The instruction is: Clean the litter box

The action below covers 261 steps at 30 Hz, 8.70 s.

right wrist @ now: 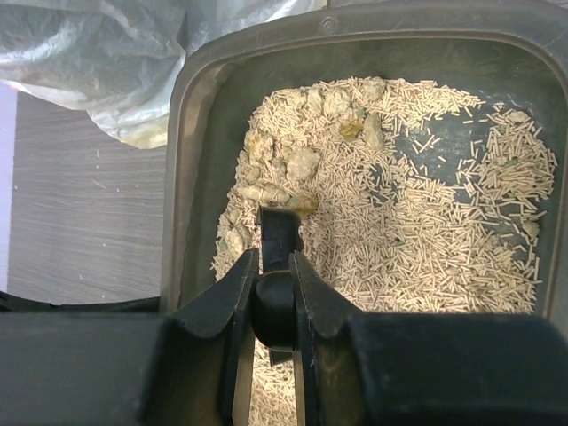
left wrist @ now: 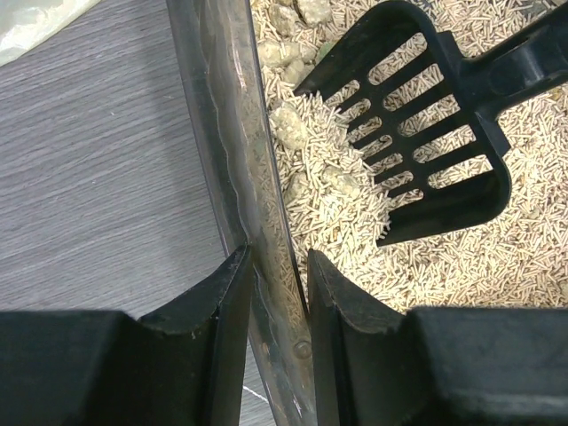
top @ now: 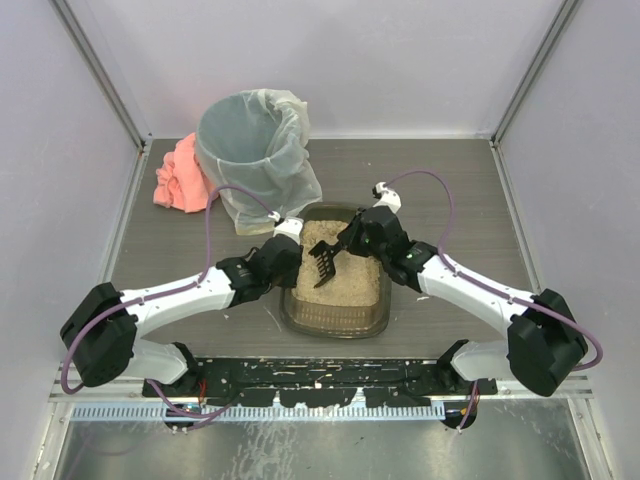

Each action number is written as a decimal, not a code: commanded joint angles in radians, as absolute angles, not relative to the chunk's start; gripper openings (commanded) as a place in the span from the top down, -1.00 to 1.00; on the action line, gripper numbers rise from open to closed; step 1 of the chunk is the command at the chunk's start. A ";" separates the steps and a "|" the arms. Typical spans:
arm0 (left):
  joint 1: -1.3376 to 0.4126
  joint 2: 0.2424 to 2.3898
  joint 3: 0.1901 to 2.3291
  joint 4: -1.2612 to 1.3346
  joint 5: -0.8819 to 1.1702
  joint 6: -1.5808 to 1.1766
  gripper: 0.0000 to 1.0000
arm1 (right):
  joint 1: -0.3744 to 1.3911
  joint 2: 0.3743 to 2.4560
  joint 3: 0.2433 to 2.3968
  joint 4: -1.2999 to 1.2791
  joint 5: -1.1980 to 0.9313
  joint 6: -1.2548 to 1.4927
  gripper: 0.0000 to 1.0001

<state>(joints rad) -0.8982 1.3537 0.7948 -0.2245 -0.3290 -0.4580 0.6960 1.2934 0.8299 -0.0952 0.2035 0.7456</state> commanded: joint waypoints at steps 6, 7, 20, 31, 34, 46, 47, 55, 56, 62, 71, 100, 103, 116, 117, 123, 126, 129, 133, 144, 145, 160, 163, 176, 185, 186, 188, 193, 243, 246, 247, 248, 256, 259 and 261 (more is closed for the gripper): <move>-0.910 1.390 0.828 -0.154 -0.208 -0.474 0.40 | 0.704 1.318 0.683 0.151 0.078 0.909 0.99; -0.910 1.392 0.828 -0.153 -0.205 -0.474 0.40 | 0.705 1.313 0.666 0.173 0.077 0.944 0.99; -0.910 1.355 0.818 -0.170 -0.226 -0.492 0.39 | 0.677 1.152 0.502 0.280 0.185 1.170 0.99; -0.872 1.216 0.913 -0.287 -0.244 -0.457 -0.55 | 0.607 1.059 0.411 0.340 0.174 1.220 0.99; -0.854 1.172 0.923 -0.320 -0.245 -0.444 -0.58 | 0.588 1.027 0.394 0.355 0.160 1.220 0.99; -0.798 0.960 0.894 -0.457 -0.326 -0.376 -0.69 | 0.531 0.923 0.382 0.361 0.136 1.200 0.99; -0.796 0.946 0.892 -0.469 -0.334 -0.372 -0.69 | 0.525 0.915 0.380 0.361 0.133 1.200 0.99; -0.787 0.843 0.868 -0.533 -0.382 -0.354 -0.73 | 0.461 0.848 0.345 0.367 0.083 1.210 0.99; -0.787 0.836 0.868 -0.536 -0.381 -0.355 -0.73 | 0.448 0.840 0.341 0.367 0.072 1.212 0.99; -0.785 0.818 0.877 -0.562 -0.382 -0.357 -0.73 | 0.343 0.807 0.295 0.422 -0.047 1.233 0.99; -0.786 0.791 0.885 -0.604 -0.382 -0.365 -0.73 | 0.074 0.917 0.332 0.537 -0.369 1.234 0.99; -0.786 0.752 0.863 -0.609 -0.402 -0.376 -0.82 | -0.053 1.179 0.311 0.908 -0.565 1.420 0.99; -0.787 0.756 0.876 -0.626 -0.392 -0.377 -0.81 | -0.099 1.149 0.263 0.920 -0.524 1.450 0.99; -0.786 0.770 0.875 -0.615 -0.383 -0.370 -0.81 | -0.074 1.102 0.251 0.859 -0.466 1.418 0.99; -0.786 0.771 0.881 -0.623 -0.385 -0.370 -0.82 | -0.052 1.101 0.261 0.872 -0.477 1.413 0.99; -0.786 0.760 0.873 -0.609 -0.386 -0.368 -0.82 | -0.065 1.066 0.271 0.814 -0.459 1.383 0.99; -0.786 0.757 0.870 -0.614 -0.394 -0.371 -0.83 | 0.012 1.111 0.355 0.794 -0.540 1.293 0.99; -0.786 0.760 0.871 -0.610 -0.393 -0.368 -0.83 | -0.055 1.081 0.289 0.801 -0.492 1.363 0.99; -0.785 0.753 0.872 -0.614 -0.401 -0.373 -0.83 | 0.011 1.124 0.329 0.840 -0.561 1.334 0.99; -0.786 0.751 0.877 -0.627 -0.397 -0.373 -0.84 | -0.076 1.034 0.265 0.802 -0.494 1.369 0.99; -0.785 0.751 0.879 -0.635 -0.397 -0.376 -0.84 | -0.056 1.042 0.286 0.805 -0.515 1.347 0.99; -0.786 0.724 0.882 -0.673 -0.451 -0.397 -0.87 | 0.031 1.021 0.387 0.630 -0.546 1.246 0.99; -0.786 0.707 0.859 -0.690 -0.540 -0.446 -0.92 | 0.031 0.973 0.364 0.600 -0.494 1.293 0.99; -0.786 0.616 0.709 -0.704 -0.546 -0.595 -0.96 | 0.202 1.045 0.714 0.353 -0.213 1.360 0.99; -0.786 0.591 0.665 -0.686 -0.484 -0.630 -0.96 | 0.324 1.370 1.182 0.321 -0.033 1.286 0.98; -0.787 0.592 0.664 -0.688 -0.478 -0.632 -0.96 | 0.331 1.414 1.237 0.327 -0.026 1.274 0.99; -0.786 0.594 0.665 -0.695 -0.476 -0.634 -0.96 | 0.347 1.515 1.352 0.337 -0.027 1.228 0.99; -0.786 0.583 0.663 -0.702 -0.485 -0.632 -0.96 | 0.389 1.742 1.718 0.243 -0.036 0.982 0.99; -0.787 0.474 0.648 -0.758 -0.551 -0.635 -0.96 | 0.578 1.315 1.442 0.418 0.007 0.122 0.99; -0.786 0.471 0.638 -0.739 -0.552 -0.638 -0.96 | 0.578 1.209 1.370 0.294 0.067 0.164 0.98; -0.786 0.472 0.635 -0.726 -0.550 -0.634 -0.96 | 0.578 1.171 1.334 0.265 0.091 0.187 0.99; -0.785 0.474 0.632 -0.709 -0.545 -0.627 -0.96 | 0.578 1.133 1.292 0.239 0.113 0.218 0.99; -0.786 0.554 0.681 -0.674 -0.552 -0.566 -1.00 | 0.578 0.900 1.015 -0.015 0.276 0.445 0.99; -0.785 0.555 0.677 -0.667 -0.555 -0.571 -0.99 | 0.578 0.846 0.929 -0.053 0.267 0.503 0.99; -0.785 0.547 0.667 -0.662 -0.548 -0.578 -1.00 | 0.578 0.821 0.882 -0.062 0.259 0.541 0.99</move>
<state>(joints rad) -0.7898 0.5591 0.6369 -0.7269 -0.5270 -0.5858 0.5739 0.8795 0.9428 -0.0101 0.2241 0.4171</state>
